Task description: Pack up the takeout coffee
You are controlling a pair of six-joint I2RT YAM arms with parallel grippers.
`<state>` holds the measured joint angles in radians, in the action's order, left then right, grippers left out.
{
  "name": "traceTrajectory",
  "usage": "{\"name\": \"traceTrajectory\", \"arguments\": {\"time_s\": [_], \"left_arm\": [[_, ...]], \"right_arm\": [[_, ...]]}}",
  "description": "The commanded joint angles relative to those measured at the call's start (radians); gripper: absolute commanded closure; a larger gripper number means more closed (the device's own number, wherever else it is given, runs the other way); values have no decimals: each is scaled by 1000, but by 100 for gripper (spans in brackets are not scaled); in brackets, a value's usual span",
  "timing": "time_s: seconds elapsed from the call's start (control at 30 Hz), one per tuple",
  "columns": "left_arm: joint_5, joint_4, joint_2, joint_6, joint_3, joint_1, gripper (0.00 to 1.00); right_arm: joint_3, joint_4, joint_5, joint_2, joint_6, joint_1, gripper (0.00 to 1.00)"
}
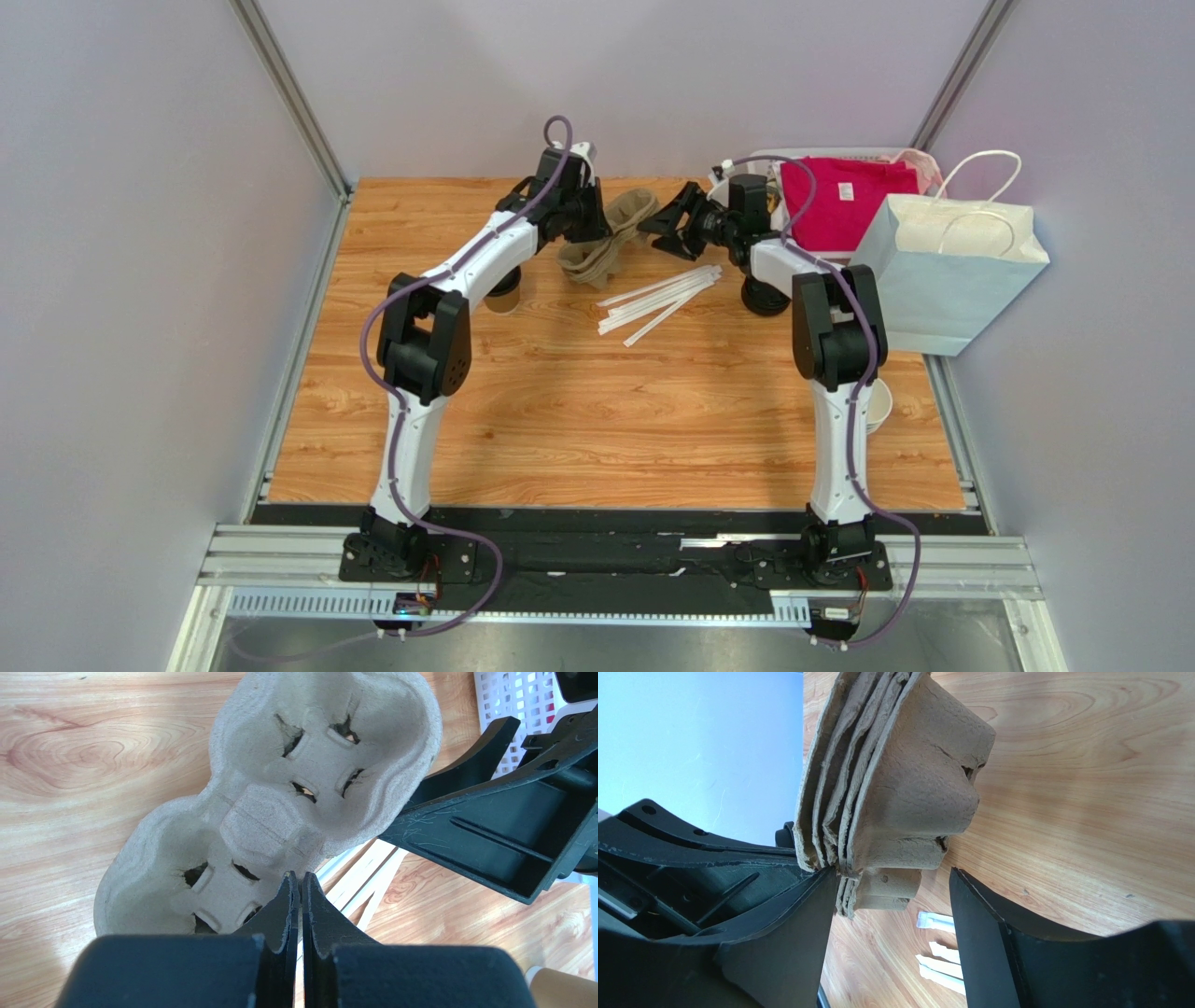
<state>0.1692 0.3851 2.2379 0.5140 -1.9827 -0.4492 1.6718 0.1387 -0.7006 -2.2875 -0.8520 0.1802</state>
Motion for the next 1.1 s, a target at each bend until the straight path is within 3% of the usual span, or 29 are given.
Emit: {"name": "traceTrajectory", "arguments": {"time_s": [0.0, 0.43, 0.77, 1.07], "left_arm": [[9, -37, -49, -8, -7, -11, 100], [-22, -32, -78, -35, -33, -5, 100], [-14, -28, -77, -28, -30, -6, 100], [-37, 33, -113, -156, -125, -6, 100]], "right_arm": [[46, 45, 12, -24, -39, 25, 37], [9, -108, 6, 69, 110, -4, 33], [-35, -45, 4, 108, 27, -4, 29], [-23, -71, -8, 128, 53, -11, 29]]}}
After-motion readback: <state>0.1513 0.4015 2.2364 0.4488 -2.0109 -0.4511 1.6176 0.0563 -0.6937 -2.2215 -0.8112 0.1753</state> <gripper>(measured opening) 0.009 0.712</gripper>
